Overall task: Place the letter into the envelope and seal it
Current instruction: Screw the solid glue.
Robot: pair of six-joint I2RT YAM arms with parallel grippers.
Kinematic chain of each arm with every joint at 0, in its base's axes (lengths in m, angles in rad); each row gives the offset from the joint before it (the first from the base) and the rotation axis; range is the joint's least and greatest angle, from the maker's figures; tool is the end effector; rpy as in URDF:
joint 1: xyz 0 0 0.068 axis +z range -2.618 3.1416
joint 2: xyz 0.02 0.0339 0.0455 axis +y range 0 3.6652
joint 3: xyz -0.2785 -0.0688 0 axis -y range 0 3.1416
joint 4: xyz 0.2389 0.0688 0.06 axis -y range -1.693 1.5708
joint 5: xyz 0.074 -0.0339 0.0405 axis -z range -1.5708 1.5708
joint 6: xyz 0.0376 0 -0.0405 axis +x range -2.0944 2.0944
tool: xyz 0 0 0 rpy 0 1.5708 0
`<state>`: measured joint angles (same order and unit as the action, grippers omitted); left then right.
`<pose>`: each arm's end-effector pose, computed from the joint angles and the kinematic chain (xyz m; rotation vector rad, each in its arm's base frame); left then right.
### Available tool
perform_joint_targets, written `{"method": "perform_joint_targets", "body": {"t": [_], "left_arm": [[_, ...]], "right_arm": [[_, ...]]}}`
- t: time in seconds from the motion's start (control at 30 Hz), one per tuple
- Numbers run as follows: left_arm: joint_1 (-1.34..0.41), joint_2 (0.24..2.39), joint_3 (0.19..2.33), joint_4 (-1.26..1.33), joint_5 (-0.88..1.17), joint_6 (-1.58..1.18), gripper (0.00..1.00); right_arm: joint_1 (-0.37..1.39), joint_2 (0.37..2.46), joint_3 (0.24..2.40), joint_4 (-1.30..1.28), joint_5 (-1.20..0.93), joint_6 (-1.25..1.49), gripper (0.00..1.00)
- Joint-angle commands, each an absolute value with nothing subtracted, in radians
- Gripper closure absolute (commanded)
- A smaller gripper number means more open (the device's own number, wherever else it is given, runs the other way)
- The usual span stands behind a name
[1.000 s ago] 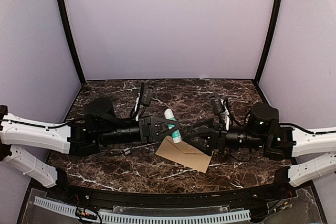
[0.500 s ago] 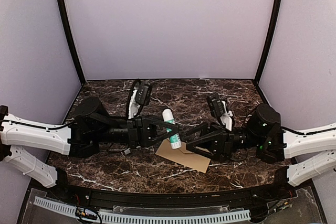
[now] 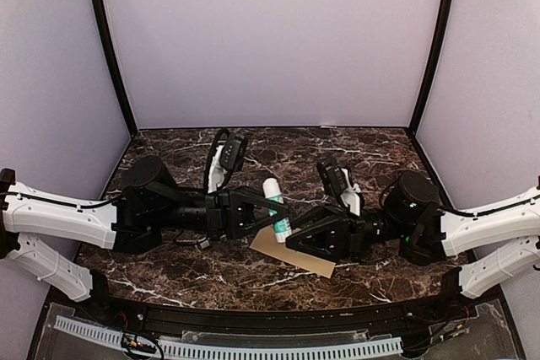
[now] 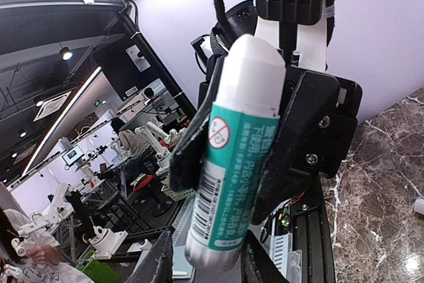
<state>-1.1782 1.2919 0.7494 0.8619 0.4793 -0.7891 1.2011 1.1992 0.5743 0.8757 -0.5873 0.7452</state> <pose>0.0914 -0.2661 0.3430 0.7850 1.3690 -1.9249 0.0708 0.2404 0.3080 -0.9534 1.3951 1.9450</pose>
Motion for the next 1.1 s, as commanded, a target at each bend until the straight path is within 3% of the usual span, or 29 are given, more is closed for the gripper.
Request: {"method": "perform_joint_targets", "body": {"t": [0.0,0.2,0.4,0.73,1.07], "left_arm": [[-1.181,1.29,0.776,0.905,0.497,-0.771,1.0],[-1.181,1.285,0.776,0.895,0.495,-0.767,1.0],[-1.182,1.254,0.765,0.816,0.442,-0.73,1.0],[-1.208,1.247,0.815,0.548,0.265,-0.625,1.0],[-1.229,1.311,0.864,0.391,0.035,-0.677,1.0]], "right_arm": [[1.213,1.214,0.603,0.973,-0.604,0.767,0.7],[1.213,1.217,0.602,0.974,-0.594,0.778,0.86],[1.212,1.179,0.591,0.914,-0.53,0.765,0.92],[1.209,1.125,0.707,0.488,-0.3,0.628,0.93],[1.217,1.279,1.0,0.021,0.054,0.528,0.91]]}}
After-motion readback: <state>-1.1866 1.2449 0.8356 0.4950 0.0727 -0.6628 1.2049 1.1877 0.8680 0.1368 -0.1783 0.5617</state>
